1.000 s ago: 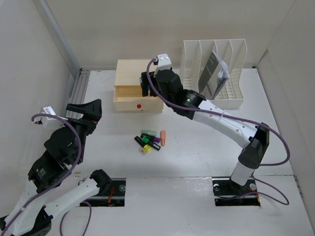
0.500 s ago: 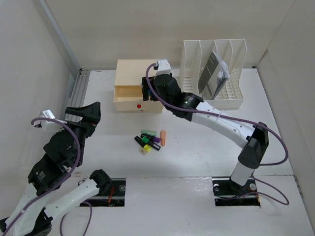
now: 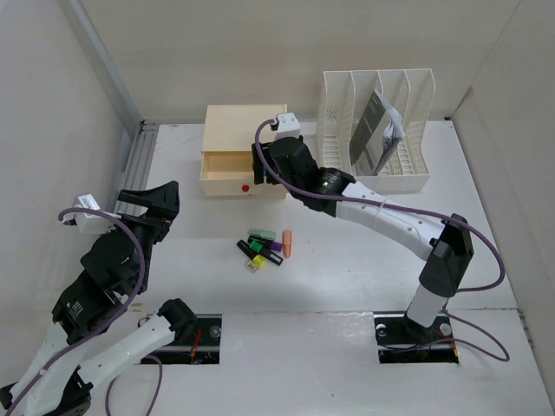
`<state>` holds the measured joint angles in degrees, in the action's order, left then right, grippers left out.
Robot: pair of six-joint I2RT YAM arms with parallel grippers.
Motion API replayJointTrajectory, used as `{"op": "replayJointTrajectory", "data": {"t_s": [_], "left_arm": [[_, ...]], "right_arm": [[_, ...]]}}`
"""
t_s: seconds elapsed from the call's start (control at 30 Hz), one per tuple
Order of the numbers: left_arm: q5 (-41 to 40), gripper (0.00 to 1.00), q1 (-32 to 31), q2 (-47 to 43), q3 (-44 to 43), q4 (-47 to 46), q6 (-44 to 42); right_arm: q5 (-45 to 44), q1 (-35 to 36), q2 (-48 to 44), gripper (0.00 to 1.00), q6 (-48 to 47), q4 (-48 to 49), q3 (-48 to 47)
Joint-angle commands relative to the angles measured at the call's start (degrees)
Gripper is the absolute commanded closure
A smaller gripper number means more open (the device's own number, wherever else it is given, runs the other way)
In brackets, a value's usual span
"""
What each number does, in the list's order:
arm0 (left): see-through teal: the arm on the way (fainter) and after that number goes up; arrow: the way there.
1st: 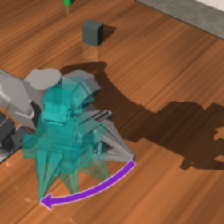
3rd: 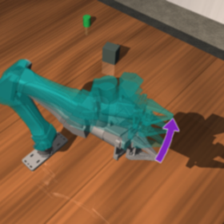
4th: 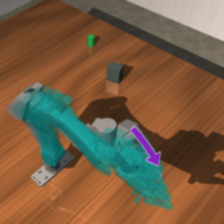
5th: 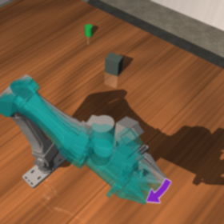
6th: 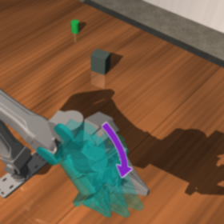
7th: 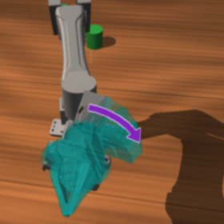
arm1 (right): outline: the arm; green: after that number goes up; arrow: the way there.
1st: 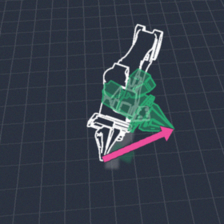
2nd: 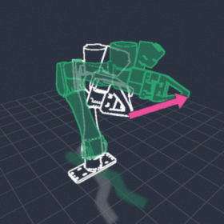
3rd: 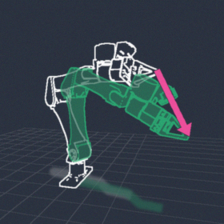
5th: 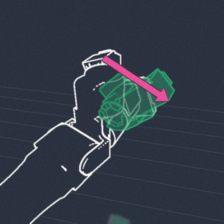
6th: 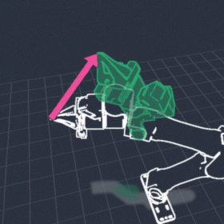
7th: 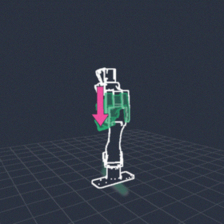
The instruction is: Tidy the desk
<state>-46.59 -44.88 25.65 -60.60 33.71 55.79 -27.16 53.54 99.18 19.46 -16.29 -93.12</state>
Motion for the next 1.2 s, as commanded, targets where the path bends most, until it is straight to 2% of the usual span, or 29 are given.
{"op": "replayJointTrajectory", "data": {"t_s": [0.0, 0.1, 0.13, 0.2, 0.23, 0.43, 0.67, 0.77, 0.83, 0.9, 0.93, 1.0, 1.1, 1.13, 1.17], "left_arm": [[-0.87, 0.04, 0.23, -0.51, 0.31, -1.19, 0.02], [-0.87, 0.04, 0.23, -0.51, 0.31, -1.19, 0.02], [-0.87, 0.04, 0.23, -0.51, 0.31, -1.19, 0.02], [-0.87, 0.04, 0.23, -0.51, 0.31, -1.19, 0.02], [-0.87, 0.04, 0.23, -0.51, 0.31, -1.19, 0.02], [-0.35, 0.04, 0.23, -0.51, 0.31, -1.19, 0.02], [-0.35, 0.04, 0.23, -0.51, -0.22, -1.19, 0.02], [-0.35, 0.04, 0.23, -0.51, -0.22, -1.19, 0.02], [0.36, 0.04, 0.23, 0.1, 0.39, -1.72, 0.02], [1.76, 0.08, 0.23, 0.89, 1.01, -2.6, -0.68], [1.76, 0.1, 0.23, 1.76, 1.62, -3.47, -1.29], [3.43, 0.32, 0.23, 3.17, 2.15, -5.23, -2.35], [6.41, 0.76, 0.23, 7.12, 3.38, -7.52, -4.1], [9.12, 1.0, 0.23, 8.35, 4.16, -8.48, -4.81], [10.71, 1.0, 0.23, 11.15, 4.69, -10.4, -6.55]], "right_arm": [[1.93, 0.43, -0.65, 0.54, 0.05, 3.64, -0.31], [3.95, 0.43, -1.18, 0.36, -0.48, 4.34, -0.31], [4.74, 0.43, -1.18, 0.27, -1.18, 4.34, -0.31], [4.75, 0.95, -1.71, 0.24, -1.79, 4.34, -0.31], [5.44, 0.95, -1.71, 0.19, -1.8, 4.95, -0.83], [5.45, 1.48, -2.23, 0.14, -2.85, 5.48, -0.83], [5.45, 1.48, -2.76, 0.14, -3.91, 6.01, -0.83], [5.45, 2.1, -4.16, 0.2, -6.61, 6.53, -2.06], [4.92, 2.8, -5.65, 0.35, -8.38, 6.54, -2.85], [5.45, 2.8, -7.75, 0.52, -12.59, 6.54, -3.56], [6.58, 2.8, -8.64, 0.73, -14.61, 7.15, -3.56], [11.14, 2.8, -12.05, 0.97, -23.62, 7.15, -3.04], [23.87, -1.84, -17.15, 1.0, -32.17, 7.15, 2.12], [28.08, -3.69, -21.0, 1.0, -33.6, 7.15, 3.89], [37.96, -8.14, -22.87, 1.0, -34.75, 7.15, 5.57]]}}
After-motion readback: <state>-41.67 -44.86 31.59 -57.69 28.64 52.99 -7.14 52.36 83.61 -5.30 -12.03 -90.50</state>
